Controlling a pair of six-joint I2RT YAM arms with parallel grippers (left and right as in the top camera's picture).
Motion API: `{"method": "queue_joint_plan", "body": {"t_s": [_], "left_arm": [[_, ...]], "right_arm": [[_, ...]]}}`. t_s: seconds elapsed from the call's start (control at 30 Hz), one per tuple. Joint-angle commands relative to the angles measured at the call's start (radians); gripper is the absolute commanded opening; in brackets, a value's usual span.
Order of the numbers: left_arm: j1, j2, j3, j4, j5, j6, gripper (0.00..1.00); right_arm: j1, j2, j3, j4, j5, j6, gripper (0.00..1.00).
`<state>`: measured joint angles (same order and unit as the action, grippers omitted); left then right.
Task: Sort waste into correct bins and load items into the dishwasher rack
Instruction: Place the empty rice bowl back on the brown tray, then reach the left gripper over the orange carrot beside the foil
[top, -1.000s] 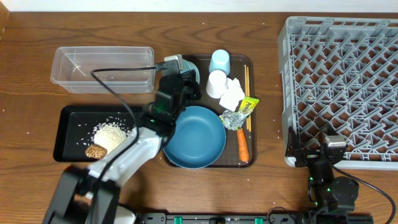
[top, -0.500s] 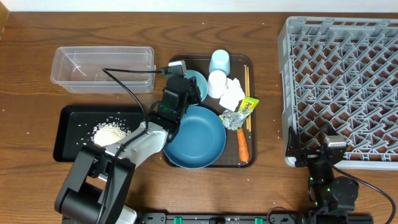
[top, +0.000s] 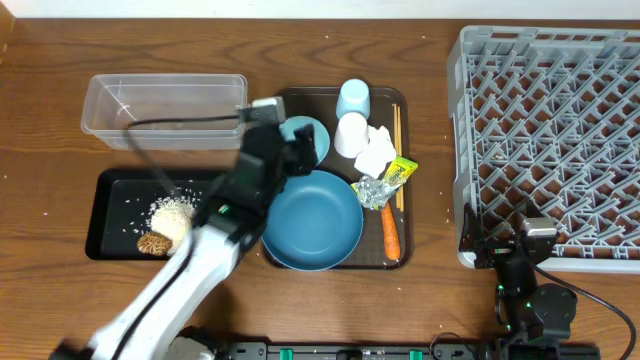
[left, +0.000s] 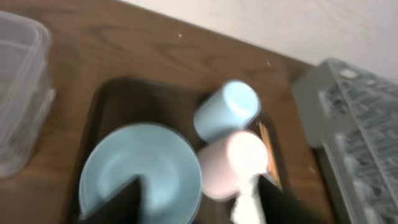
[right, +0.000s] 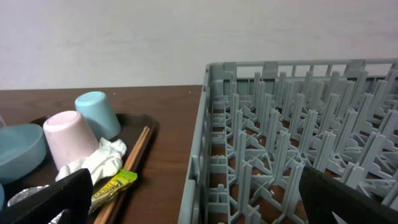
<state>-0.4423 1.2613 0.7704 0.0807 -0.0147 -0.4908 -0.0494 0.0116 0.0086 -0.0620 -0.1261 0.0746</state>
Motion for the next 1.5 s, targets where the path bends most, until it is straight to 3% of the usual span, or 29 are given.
{"method": "queue_joint_plan", "body": {"t_s": [0.0,0.03,0.23,0.4,0.5,0.6,0.77,0.87,1.03,1.3,1.47], "left_arm": [[-0.002,-0.15,0.011,-0.126,0.11,0.003,0.89],[-0.002,-0.196,0.011,-0.17,0.153,0.003,0.96],[-0.003,-0.346,0.011,-0.202,0.451,-0.008,0.96],[-0.046,-0.343,0.013,-0.288,0.474,-0.099,0.96],[-0.106,-0.287,0.05,-0.364,0.444,-0.101,0.96],[-0.192,-0.195,0.166,-0.519,0.317,-0.069,0.96],[-0.32,-0.005,0.472,-0.849,0.06,-0.036,1.0],[-0.367,0.118,0.63,-0.956,0.026,-0.042,0.98],[-0.413,0.225,0.667,-0.915,0.078,-0.047,0.98],[-0.441,0.397,0.662,-0.875,0.097,-0.233,0.98],[-0.444,0.509,0.662,-0.862,0.164,-0.284,0.98]], "right_arm": [[-0.018,-0.006,-0.003,-0.002,0.002,-0.002,0.99],[-0.018,-0.006,-0.003,-0.002,0.002,-0.002,0.99],[-0.018,-0.006,-0.003,-0.002,0.002,-0.002,0.99],[-0.018,-0.006,-0.003,-0.002,0.002,-0.002,0.99],[-0.018,-0.006,-0.003,-0.002,0.002,-0.002,0.99],[-0.019,-0.006,-0.003,-0.002,0.002,-0.002,0.99],[-0.018,-0.006,-0.003,-0.002,0.002,-0.002,0.99],[-0.018,-0.006,-0.003,-0.002,0.002,-0.002,0.99],[-0.018,-0.006,-0.003,-0.002,0.002,-0.002,0.99],[-0.018,-0.006,-0.003,-0.002,0.002,-0.002,0.99],[-0.018,-0.006,-0.003,-0.002,0.002,-0.002,0.99]]}}
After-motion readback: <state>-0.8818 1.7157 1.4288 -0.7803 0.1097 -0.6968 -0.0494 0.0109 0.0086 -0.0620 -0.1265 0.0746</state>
